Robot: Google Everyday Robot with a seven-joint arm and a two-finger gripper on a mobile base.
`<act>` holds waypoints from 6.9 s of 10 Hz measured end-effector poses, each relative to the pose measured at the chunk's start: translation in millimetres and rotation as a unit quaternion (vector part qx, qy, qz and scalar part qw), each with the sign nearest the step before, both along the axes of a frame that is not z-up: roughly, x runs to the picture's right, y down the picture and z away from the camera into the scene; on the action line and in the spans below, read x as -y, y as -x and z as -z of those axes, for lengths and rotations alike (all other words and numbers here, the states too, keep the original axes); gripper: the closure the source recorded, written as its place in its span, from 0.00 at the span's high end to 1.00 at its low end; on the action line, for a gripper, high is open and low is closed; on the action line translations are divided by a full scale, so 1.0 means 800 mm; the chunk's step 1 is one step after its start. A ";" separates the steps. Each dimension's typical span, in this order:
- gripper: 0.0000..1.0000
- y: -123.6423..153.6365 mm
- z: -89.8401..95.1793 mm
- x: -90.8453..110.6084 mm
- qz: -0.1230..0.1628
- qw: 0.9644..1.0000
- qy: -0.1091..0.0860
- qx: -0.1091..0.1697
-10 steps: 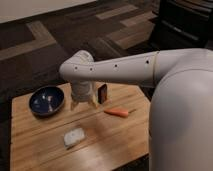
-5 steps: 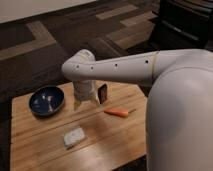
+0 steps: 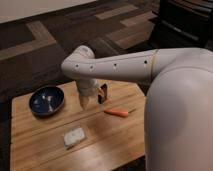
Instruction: Place the eraser in the ceramic cup
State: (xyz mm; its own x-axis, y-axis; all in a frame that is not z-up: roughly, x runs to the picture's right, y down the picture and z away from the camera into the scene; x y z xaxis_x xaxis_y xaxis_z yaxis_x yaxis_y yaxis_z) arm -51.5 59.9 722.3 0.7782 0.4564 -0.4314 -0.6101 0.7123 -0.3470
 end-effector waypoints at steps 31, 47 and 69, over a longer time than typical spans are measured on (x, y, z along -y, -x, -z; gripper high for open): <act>0.00 -0.049 -0.103 0.099 -0.018 0.995 0.013 0.092; 0.00 0.057 0.015 0.327 -0.026 0.966 -0.160 0.199; 0.00 0.040 -0.057 0.249 -0.033 0.986 -0.059 0.152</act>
